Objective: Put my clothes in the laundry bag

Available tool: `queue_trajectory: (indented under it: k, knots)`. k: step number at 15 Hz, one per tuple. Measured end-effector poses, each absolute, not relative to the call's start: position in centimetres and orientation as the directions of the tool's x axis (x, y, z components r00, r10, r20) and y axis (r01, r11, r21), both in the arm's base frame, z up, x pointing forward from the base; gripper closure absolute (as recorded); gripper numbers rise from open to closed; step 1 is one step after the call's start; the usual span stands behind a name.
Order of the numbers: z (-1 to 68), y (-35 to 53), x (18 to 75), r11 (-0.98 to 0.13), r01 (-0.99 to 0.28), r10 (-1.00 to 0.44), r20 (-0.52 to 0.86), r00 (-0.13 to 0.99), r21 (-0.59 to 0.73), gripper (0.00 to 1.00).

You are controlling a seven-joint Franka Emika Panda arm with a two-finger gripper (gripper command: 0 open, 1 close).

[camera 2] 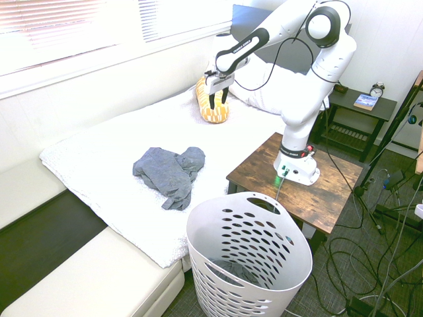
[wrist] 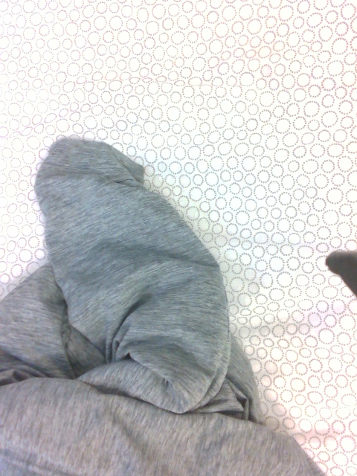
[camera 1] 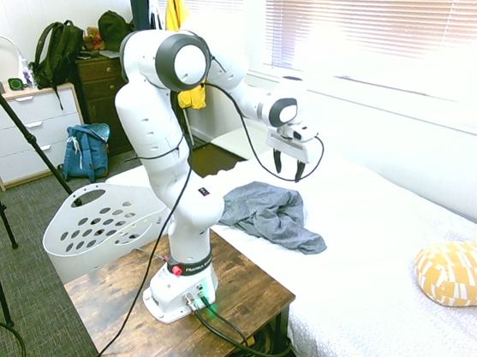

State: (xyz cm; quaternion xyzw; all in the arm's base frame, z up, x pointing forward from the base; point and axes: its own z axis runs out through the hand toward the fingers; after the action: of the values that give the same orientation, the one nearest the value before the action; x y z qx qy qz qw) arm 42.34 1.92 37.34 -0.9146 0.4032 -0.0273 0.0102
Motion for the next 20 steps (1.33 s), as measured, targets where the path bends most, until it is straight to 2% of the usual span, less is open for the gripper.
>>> queue_trajectory:
  k: [6,12,16,20]
  knots:
    - [37.0,3.4,44.0,-0.695,-0.717,-0.719,0.044,0.694,-0.047,0.0]
    - [34.4,15.5,45.6,-0.774,-0.631,-0.633,0.072,0.771,-0.056,0.0]
    - [27.4,21.6,48.5,-0.821,-0.568,-0.571,0.105,0.814,-0.06,0.0]
    - [16.5,21.9,52.2,-0.832,-0.554,-0.554,0.094,0.827,-0.028,0.0]
